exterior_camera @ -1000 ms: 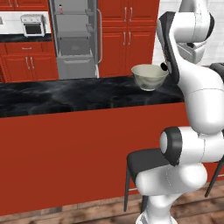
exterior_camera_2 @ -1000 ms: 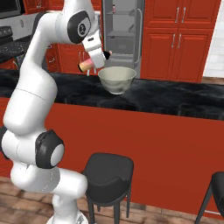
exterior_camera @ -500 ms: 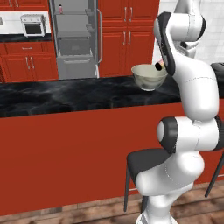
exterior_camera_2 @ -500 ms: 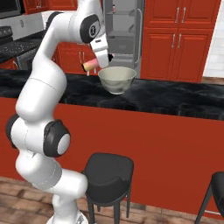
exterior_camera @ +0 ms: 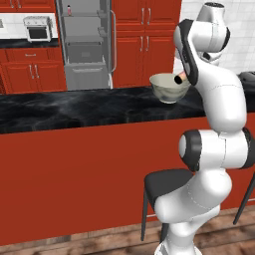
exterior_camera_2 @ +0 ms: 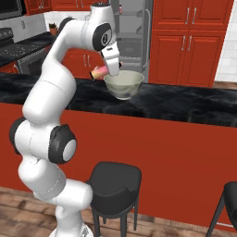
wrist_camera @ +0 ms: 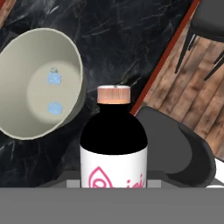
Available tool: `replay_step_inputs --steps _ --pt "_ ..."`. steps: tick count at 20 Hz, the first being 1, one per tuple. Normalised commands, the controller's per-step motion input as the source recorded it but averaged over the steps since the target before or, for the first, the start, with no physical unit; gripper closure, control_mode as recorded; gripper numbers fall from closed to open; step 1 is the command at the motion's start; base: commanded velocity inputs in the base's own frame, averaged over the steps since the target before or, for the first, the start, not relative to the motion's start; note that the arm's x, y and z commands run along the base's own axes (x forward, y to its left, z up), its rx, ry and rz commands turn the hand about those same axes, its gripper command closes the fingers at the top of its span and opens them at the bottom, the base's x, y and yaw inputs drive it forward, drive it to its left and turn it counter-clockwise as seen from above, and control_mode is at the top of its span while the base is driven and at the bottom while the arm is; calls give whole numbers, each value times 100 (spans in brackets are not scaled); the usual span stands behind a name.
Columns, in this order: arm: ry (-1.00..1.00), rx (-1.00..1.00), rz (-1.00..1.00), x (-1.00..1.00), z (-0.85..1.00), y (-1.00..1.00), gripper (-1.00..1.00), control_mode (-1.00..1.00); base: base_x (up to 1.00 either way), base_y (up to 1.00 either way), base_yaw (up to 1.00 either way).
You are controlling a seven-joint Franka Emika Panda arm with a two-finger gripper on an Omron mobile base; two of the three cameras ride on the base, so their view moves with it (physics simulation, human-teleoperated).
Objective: Open the fridge, grab two sodas, and place both sodas inside the bowl with ice on the dining counter.
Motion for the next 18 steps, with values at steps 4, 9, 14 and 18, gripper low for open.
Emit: replay_step_inputs --steps 4,9,14,18 --pt "1 -1 2 36 -22 0 100 -100 0 0 0" --pt "3 -1 1 42 -21 0 100 -100 0 0 0" --pt "4 -1 1 41 -20 0 100 -100 0 0 0" --pt "2 0 0 39 -1 -7 100 -100 0 0 0"
